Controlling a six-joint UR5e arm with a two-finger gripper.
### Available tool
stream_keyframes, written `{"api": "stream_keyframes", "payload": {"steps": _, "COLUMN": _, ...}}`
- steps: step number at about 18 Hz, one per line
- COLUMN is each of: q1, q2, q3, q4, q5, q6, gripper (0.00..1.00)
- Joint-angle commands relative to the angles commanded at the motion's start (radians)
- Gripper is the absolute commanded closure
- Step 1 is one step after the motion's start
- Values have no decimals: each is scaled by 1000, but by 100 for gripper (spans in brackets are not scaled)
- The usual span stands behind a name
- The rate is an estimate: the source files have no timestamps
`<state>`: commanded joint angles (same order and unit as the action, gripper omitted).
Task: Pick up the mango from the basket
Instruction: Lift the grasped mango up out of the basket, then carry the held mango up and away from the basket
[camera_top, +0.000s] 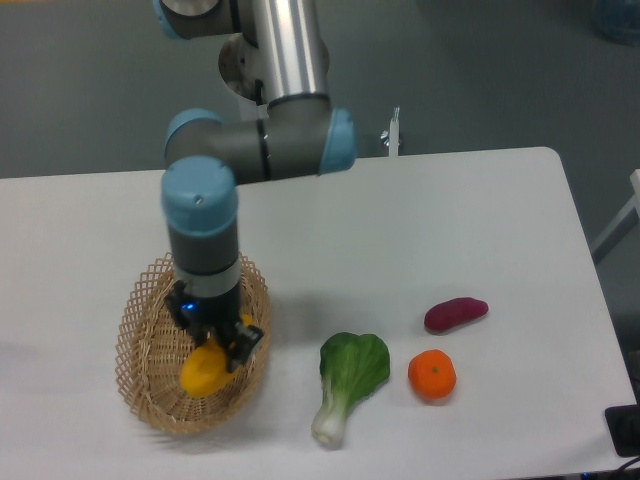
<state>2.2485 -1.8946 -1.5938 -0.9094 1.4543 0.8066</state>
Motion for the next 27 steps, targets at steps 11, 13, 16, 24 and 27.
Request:
{"api": "stream_keyframes", "payload": {"steps": 11, "q1": 365, "q2": 124, "q3": 14, "q4": -328, "q5": -51, "q6": 546, "gripper": 59}}
{"api": "stream_keyframes", "payload": {"steps": 13, "q1": 417, "q2": 124, "q3": 21, "q4": -353, "q5": -49, "q6": 633, "gripper": 59}}
{"api": "stream_keyframes", "payload": {"steps": 16, "q1": 476, "q2": 126, "q3": 29, "q4": -378, "q5": -41, "q6": 770, "gripper": 59}}
{"api": "stream_keyframes", "payload": {"steps": 24, "q1": 536, "q2": 124, "q3": 57, "q4": -390, "q5": -31, "q6": 838, "gripper": 59}}
{"api": "stream_keyframes", "payload": {"steps": 27, "q1": 534, "q2": 117, "q3": 61, "q4": -385, "q5": -31, "q6": 838, "gripper": 59}}
